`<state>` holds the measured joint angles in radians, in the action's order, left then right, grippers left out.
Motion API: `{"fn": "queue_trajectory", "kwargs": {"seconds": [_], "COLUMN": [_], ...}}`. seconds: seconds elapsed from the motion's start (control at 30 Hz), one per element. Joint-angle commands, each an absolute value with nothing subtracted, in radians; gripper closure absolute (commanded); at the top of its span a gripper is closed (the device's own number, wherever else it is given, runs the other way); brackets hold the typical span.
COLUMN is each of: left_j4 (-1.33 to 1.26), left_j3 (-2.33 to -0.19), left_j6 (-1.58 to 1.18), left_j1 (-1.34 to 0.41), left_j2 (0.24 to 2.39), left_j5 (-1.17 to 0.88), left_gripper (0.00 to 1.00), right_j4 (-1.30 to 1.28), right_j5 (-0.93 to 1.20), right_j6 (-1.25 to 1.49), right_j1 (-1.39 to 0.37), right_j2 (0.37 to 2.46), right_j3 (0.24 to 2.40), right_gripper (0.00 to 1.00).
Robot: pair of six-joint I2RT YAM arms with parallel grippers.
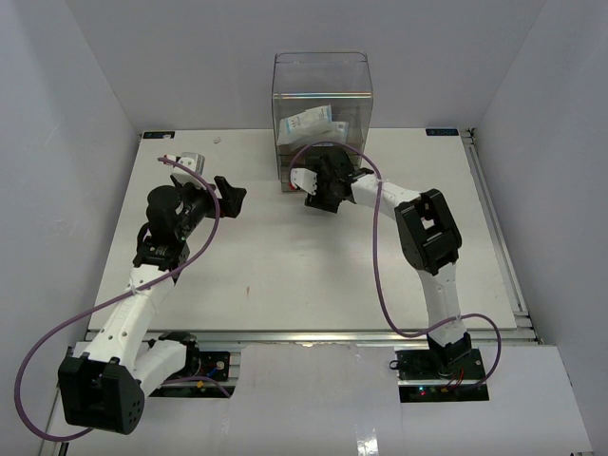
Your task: Organize the makeup
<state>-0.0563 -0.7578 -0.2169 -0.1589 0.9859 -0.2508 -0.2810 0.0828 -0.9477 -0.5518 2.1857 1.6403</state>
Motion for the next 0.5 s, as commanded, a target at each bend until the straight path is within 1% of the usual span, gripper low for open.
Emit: {"fn": "queue_trajectory", "kwargs": {"seconds": [0.0,0.1,0.23,0.3,0.33,0.4,0.47], "left_j4": [-0.061,-0.060,-0.060,-0.060,-0.060,-0.061,-0.061], "left_j3": [-0.761,-0.761,-0.761,-0.760,-0.759,-0.759,-0.758], "left_j6": [-0.207,-0.208,-0.210,-0.209,-0.209,-0.209,-0.210], "left_j1": [-0.153,-0.153,-0.150,-0.150,-0.150,-0.149,-0.148], "left_j2": [0.968,0.973,0.980,0.981,0.982,0.984,0.987], "left_j5": [-0.244,-0.243,-0.242,-0.242,-0.242,-0.242,-0.242], "left_gripper": [0.02,0.02,0.02,0.02,0.02,0.02,0.02], "right_j4": [-0.141,-0.102,-0.071,-0.056,-0.047,-0.036,-0.036], "right_j5": [-0.051,-0.072,-0.075,-0.077,-0.079,-0.078,-0.069], "right_j6": [-0.949,-0.946,-0.931,-0.924,-0.923,-0.923,-0.930], "right_j1": [-0.549,-0.548,-0.549,-0.549,-0.548,-0.548,-0.548], "right_j2": [2.223,2.232,2.235,2.232,2.228,2.221,2.211], "right_j3": [1.709,1.715,1.701,1.687,1.678,1.657,1.641], "right_gripper": [0.21,0.13,0.06,0.05,0.05,0.10,0.10]}}
